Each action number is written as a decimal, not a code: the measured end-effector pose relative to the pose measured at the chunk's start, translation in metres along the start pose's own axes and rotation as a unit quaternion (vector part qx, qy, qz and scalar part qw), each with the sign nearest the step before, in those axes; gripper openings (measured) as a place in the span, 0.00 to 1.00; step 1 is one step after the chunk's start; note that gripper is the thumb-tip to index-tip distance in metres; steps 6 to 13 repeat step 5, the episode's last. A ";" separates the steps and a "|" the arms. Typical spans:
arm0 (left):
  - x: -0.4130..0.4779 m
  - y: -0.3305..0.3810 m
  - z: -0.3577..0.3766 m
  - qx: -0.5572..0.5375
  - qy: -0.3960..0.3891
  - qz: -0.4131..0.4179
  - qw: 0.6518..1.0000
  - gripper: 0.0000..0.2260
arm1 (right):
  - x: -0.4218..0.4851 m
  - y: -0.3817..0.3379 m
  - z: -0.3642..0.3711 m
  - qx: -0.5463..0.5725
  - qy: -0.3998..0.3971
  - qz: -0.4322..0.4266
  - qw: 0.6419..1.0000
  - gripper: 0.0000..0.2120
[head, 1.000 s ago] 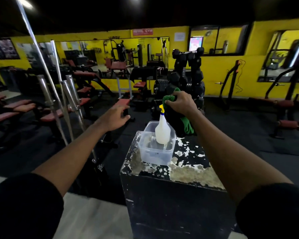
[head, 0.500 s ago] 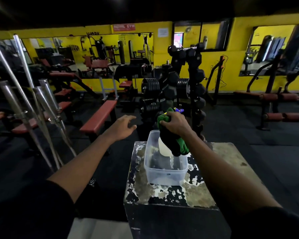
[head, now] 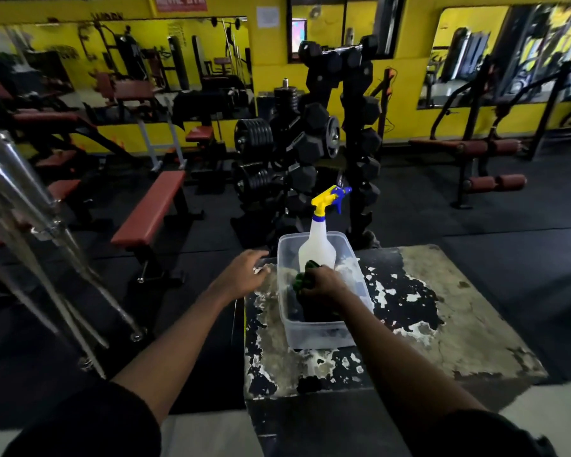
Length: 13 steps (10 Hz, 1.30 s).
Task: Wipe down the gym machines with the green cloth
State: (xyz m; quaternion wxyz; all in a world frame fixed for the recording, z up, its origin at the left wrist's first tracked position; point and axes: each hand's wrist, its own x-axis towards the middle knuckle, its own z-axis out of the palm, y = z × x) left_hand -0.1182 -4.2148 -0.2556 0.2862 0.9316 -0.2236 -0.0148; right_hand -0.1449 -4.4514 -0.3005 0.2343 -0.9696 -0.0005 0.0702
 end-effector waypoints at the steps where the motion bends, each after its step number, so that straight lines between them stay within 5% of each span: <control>1: 0.004 -0.009 0.006 -0.020 -0.008 0.002 1.000 0.23 | 0.003 0.003 0.013 -0.022 -0.034 0.016 0.999 0.15; 4: -0.007 -0.047 -0.024 -0.017 0.005 -0.033 0.999 0.23 | 0.019 -0.003 0.020 -0.031 -0.177 0.038 0.983 0.21; 13: -0.005 -0.047 -0.044 -0.011 0.037 -0.047 0.998 0.22 | 0.026 -0.025 -0.006 -0.037 -0.143 0.049 0.988 0.19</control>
